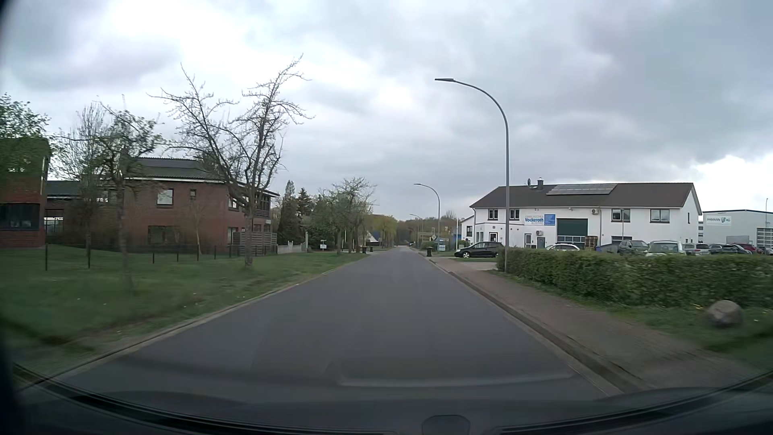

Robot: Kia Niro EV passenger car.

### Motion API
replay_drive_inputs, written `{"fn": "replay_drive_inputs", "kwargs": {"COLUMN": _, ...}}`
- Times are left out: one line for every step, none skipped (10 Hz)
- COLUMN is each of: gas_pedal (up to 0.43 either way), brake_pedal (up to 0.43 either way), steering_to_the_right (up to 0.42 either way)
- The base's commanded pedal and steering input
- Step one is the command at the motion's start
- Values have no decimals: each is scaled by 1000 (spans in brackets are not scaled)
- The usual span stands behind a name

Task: Follow the waypoints while adhering to traffic rules and regulations

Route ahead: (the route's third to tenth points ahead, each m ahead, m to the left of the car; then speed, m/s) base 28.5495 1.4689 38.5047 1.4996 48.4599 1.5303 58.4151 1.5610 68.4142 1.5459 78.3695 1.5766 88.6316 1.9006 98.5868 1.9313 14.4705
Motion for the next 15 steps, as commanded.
{"fn": "replay_drive_inputs", "kwargs": {"gas_pedal": 157, "brake_pedal": 0, "steering_to_the_right": -2}}
{"fn": "replay_drive_inputs", "kwargs": {"gas_pedal": 157, "brake_pedal": 0, "steering_to_the_right": -1}}
{"fn": "replay_drive_inputs", "kwargs": {"gas_pedal": 150, "brake_pedal": 0, "steering_to_the_right": -2}}
{"fn": "replay_drive_inputs", "kwargs": {"gas_pedal": 150, "brake_pedal": 0, "steering_to_the_right": -2}}
{"fn": "replay_drive_inputs", "kwargs": {"gas_pedal": 150, "brake_pedal": 0, "steering_to_the_right": -1}}
{"fn": "replay_drive_inputs", "kwargs": {"gas_pedal": 150, "brake_pedal": 0, "steering_to_the_right": -1}}
{"fn": "replay_drive_inputs", "kwargs": {"gas_pedal": 150, "brake_pedal": 6, "steering_to_the_right": -1}}
{"fn": "replay_drive_inputs", "kwargs": {"gas_pedal": 150, "brake_pedal": 0, "steering_to_the_right": -1}}
{"fn": "replay_drive_inputs", "kwargs": {"gas_pedal": 150, "brake_pedal": 0, "steering_to_the_right": -3}}
{"fn": "replay_drive_inputs", "kwargs": {"gas_pedal": 150, "brake_pedal": 0, "steering_to_the_right": -4}}
{"fn": "replay_drive_inputs", "kwargs": {"gas_pedal": 150, "brake_pedal": 0, "steering_to_the_right": -4}}
{"fn": "replay_drive_inputs", "kwargs": {"gas_pedal": 150, "brake_pedal": 0, "steering_to_the_right": -4}}
{"fn": "replay_drive_inputs", "kwargs": {"gas_pedal": 150, "brake_pedal": 0, "steering_to_the_right": -2}}
{"fn": "replay_drive_inputs", "kwargs": {"gas_pedal": 150, "brake_pedal": 0, "steering_to_the_right": -1}}
{"fn": "replay_drive_inputs", "kwargs": {"gas_pedal": 150, "brake_pedal": 0, "steering_to_the_right": 0}}
